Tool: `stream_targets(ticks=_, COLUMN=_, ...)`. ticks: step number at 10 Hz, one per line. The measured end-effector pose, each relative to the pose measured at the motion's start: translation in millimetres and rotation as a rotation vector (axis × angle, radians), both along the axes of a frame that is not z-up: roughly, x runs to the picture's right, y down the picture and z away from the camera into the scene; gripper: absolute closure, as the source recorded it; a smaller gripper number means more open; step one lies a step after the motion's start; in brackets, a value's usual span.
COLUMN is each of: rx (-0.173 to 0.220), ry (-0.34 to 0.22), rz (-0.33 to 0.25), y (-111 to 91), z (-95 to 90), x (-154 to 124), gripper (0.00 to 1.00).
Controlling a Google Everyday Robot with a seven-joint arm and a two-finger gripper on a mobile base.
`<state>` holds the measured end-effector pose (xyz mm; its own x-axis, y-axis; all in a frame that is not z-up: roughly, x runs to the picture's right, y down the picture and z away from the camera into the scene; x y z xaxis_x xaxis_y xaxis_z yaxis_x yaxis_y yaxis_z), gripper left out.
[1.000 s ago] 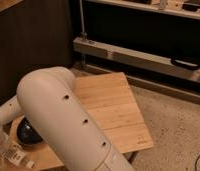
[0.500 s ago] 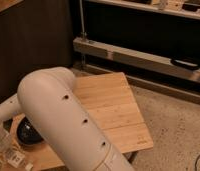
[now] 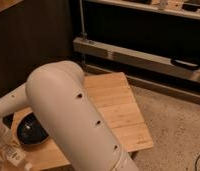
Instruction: Place the bottle in the ceramic bowl
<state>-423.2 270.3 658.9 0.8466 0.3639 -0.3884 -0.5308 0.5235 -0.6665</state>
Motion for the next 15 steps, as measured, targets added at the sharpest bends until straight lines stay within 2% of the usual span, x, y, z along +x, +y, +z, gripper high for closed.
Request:
stream_targets(ticks=2, rx=0.027, ry=-0.031, rz=0.040, y=-35, z=-4.1, x=12, gripper=1.00)
stream_targets(ticks=4, rx=0.044, ry=-0.043, rz=0.072, y=-65, z=11.9, x=25, gripper=1.00)
stream_targets(ticks=6, rx=0.057, ry=-0.051, rz=0.103, y=-93, z=38.8, x=32, gripper=1.00)
stream_targets(ticks=10, rx=0.095, ry=-0.102, rz=0.111, y=-147, z=61.8, x=5, gripper=1.00)
stream_targets(ticks=12, rx=0.106, ry=-0.108, rz=0.103, y=-164, z=69.5, x=3, gripper=1.00)
stream_targets(ticks=13, rx=0.109, ry=-0.120, rz=0.094, y=-165, z=68.9, x=1, gripper=0.99)
stream_targets(ticks=14, rx=0.115, ry=-0.128, rz=0.089, y=-163, z=69.0, x=4, gripper=0.95)
stream_targets(ticks=15, rx=0.132, ry=-0.143, rz=0.085, y=-159, z=70.8, x=13, gripper=0.86)
